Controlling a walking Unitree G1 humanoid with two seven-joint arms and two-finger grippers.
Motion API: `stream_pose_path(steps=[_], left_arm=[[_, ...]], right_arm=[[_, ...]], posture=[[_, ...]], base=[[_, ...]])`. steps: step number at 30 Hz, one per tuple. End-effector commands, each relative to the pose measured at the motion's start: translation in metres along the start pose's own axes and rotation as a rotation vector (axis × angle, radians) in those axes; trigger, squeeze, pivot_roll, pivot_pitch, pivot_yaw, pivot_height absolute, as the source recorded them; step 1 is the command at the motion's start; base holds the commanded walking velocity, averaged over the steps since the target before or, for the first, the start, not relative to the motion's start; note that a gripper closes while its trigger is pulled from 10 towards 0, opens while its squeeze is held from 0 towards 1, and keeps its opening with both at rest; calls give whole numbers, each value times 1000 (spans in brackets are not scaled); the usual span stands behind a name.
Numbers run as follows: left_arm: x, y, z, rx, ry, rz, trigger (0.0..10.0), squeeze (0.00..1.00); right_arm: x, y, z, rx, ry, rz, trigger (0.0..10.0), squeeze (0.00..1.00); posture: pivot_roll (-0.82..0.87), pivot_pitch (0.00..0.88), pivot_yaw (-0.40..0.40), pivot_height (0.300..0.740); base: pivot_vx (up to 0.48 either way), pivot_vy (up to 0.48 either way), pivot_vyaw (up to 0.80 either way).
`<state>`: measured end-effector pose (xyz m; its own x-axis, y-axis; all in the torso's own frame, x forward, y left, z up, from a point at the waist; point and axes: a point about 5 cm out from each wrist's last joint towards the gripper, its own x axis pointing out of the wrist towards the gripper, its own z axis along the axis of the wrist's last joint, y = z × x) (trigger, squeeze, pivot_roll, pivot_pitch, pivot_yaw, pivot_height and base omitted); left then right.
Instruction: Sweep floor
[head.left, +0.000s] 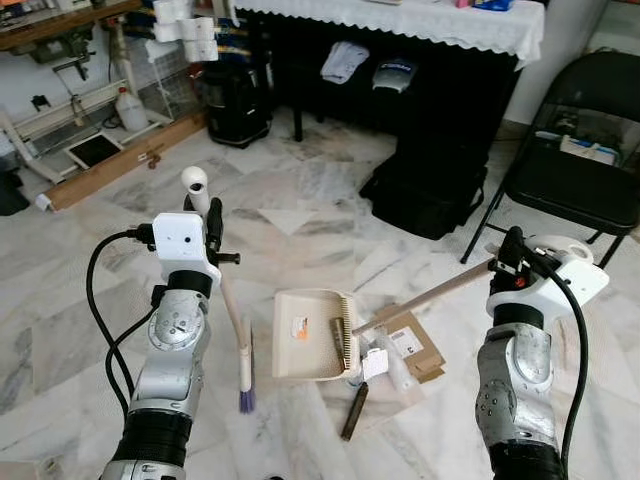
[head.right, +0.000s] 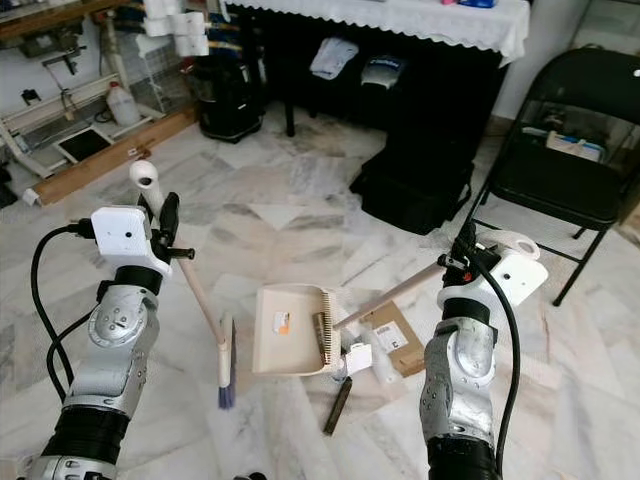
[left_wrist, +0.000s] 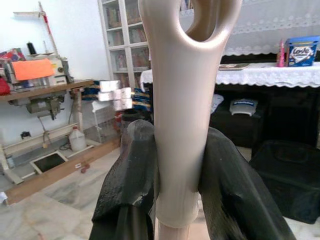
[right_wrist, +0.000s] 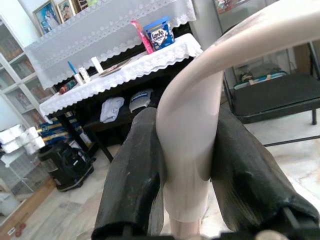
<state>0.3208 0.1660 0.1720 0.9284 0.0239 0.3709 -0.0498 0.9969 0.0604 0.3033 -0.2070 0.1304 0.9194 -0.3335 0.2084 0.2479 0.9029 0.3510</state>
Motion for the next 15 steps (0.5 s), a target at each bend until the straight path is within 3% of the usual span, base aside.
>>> stream_pose_path(steps=[1, 8, 15], left_arm=[[3, 2, 8, 16, -43, 5, 10000, 0], [2, 4, 8, 26, -39, 6, 10000, 0], [2, 3, 8, 23, -43, 8, 10000, 0]], right_arm=[[6, 6, 13, 19, -62, 12, 10000, 0], [8, 7, 15, 26, -62, 14, 10000, 0], [11, 8, 17, 23, -68, 23, 10000, 0]], posture=[[64, 0, 14, 740], [65, 0, 11, 740], [61, 0, 5, 740]], base=[[0, 0, 800], [0, -70, 709], [0, -287, 0]])
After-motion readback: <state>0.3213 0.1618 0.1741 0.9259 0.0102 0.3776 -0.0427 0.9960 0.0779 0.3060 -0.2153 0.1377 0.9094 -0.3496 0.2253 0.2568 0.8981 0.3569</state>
